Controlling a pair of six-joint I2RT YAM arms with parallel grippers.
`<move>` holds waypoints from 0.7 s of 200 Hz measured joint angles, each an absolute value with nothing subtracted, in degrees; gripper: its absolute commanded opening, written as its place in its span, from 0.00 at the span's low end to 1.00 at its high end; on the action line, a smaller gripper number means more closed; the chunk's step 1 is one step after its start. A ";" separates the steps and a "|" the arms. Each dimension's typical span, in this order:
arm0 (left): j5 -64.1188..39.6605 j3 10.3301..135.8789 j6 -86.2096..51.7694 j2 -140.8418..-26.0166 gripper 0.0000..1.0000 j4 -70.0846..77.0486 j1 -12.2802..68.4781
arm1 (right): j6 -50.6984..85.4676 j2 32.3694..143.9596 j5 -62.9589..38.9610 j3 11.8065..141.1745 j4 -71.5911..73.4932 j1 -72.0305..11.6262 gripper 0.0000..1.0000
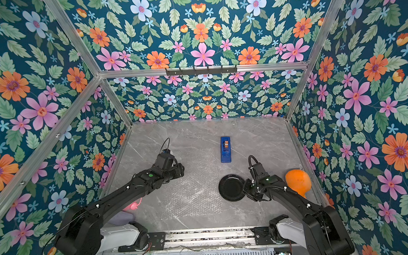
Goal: Wrap dinner plates in bubble wrap
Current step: Pick up the plate from the center of the board.
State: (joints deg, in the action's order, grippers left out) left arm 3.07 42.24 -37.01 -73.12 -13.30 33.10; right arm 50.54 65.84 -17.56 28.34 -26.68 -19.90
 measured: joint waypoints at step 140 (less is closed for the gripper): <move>1.67 41.56 -37.52 -71.92 0.54 -14.17 33.10 | 52.64 63.26 -19.42 21.87 -17.26 -17.52 0.05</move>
State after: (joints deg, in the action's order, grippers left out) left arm 1.67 41.56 -37.52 -71.92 -14.17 33.10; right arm 52.64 63.26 -19.42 21.87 -17.26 -17.52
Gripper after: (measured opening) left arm 0.544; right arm 0.094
